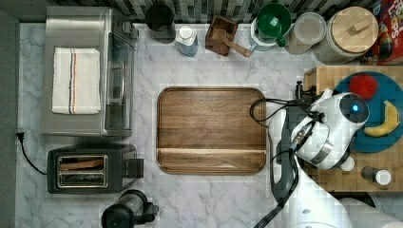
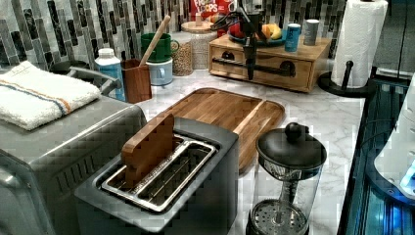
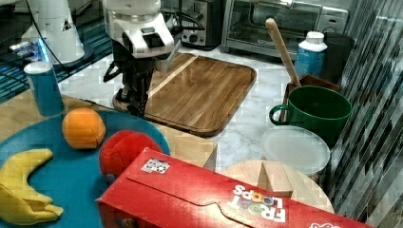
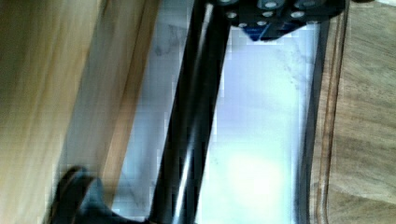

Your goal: Close the drawer.

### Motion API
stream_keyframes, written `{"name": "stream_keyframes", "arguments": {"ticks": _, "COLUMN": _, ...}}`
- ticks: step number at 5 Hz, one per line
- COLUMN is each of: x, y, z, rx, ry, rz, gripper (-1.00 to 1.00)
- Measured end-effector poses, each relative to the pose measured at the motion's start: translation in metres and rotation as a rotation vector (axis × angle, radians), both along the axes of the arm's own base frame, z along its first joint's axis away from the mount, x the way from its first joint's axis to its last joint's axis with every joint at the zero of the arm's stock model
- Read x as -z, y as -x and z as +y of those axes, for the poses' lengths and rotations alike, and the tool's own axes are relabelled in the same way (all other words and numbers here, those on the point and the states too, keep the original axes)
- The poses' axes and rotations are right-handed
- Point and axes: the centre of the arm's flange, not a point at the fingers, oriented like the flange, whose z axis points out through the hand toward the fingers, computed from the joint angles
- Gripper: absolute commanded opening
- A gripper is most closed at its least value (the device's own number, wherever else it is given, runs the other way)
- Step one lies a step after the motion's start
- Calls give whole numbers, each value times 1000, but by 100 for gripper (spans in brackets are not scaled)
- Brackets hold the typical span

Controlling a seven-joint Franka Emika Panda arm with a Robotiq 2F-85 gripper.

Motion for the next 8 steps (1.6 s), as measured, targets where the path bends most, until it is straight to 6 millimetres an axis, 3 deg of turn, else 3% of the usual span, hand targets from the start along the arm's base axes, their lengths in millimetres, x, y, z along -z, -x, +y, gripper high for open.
{"name": "stream_keyframes", "arguments": {"ticks": 8, "x": 3, "y": -4, "z": 0, "rx": -8, "ry": -11, "rz": -49, "gripper": -100}}
